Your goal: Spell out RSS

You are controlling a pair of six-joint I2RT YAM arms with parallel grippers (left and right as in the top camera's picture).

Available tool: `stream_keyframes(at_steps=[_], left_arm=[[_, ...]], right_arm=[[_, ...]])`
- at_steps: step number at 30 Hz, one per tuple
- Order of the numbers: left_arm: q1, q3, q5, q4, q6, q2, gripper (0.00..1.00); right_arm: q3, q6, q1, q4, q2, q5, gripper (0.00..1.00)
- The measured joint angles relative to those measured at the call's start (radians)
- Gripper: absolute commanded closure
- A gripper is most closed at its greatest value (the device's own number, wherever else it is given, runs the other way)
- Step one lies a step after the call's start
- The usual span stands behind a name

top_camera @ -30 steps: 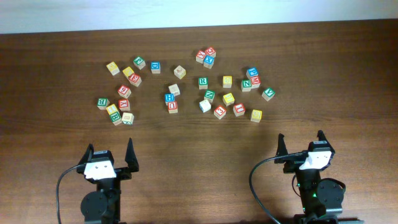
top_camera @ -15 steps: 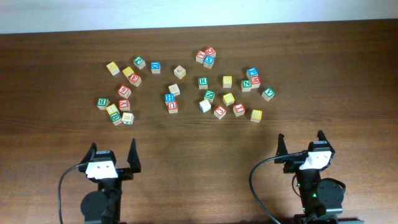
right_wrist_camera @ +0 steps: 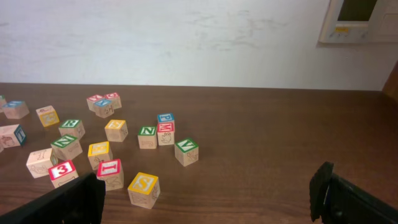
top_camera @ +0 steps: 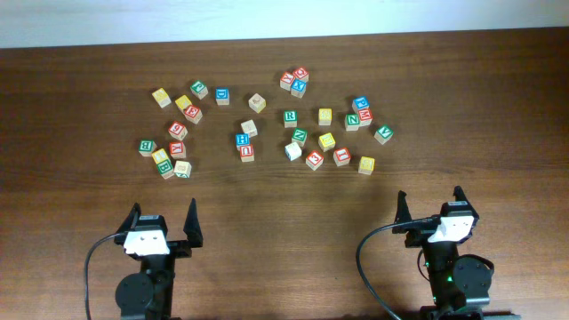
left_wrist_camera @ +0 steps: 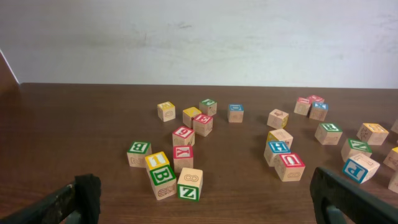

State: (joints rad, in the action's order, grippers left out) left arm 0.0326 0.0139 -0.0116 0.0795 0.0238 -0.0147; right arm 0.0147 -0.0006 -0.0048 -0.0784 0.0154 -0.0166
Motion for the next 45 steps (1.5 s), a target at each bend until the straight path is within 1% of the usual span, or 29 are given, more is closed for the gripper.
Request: stream_keyframes(at_steps=[6,12,22,26,31,34,45], left_arm=[[0.0,0.0,-0.019,-0.002,0.0,0.0,0.01],[0.0,0.0,-0.087,-0.009,0.003,0.0,0.01],[0.0,0.0,-0.109,-0.011,0.003,0.0,0.01],[0.0,0.0,-0.166,-0.016,0.003,0.0,0.01],[0.0,0.0,-0.281,-0.025,0.003,0.0,0.01],[0.0,0.0,-0.317,-0.028,0.003,0.0,0.01],[0.0,0.0,-0.349,-0.039,0.003,0.0,0.01]], right_arm=[[0.0,0.0,0.0,0.0,0.0,0.0,0.02],[0.0,0.0,0.0,0.0,0.0,0.0,0.02],[0.0,0.001,0.0,0.0,0.0,0.0,0.02],[0.0,0.001,0.0,0.0,0.0,0.0,0.02],[0.0,0.0,0.0,0.0,0.0,0.0,0.02],[0.0,0.0,0.0,0.0,0.0,0.0,0.02],[0.0,0.0,0.0,0.0,0.0,0.0,0.02]])
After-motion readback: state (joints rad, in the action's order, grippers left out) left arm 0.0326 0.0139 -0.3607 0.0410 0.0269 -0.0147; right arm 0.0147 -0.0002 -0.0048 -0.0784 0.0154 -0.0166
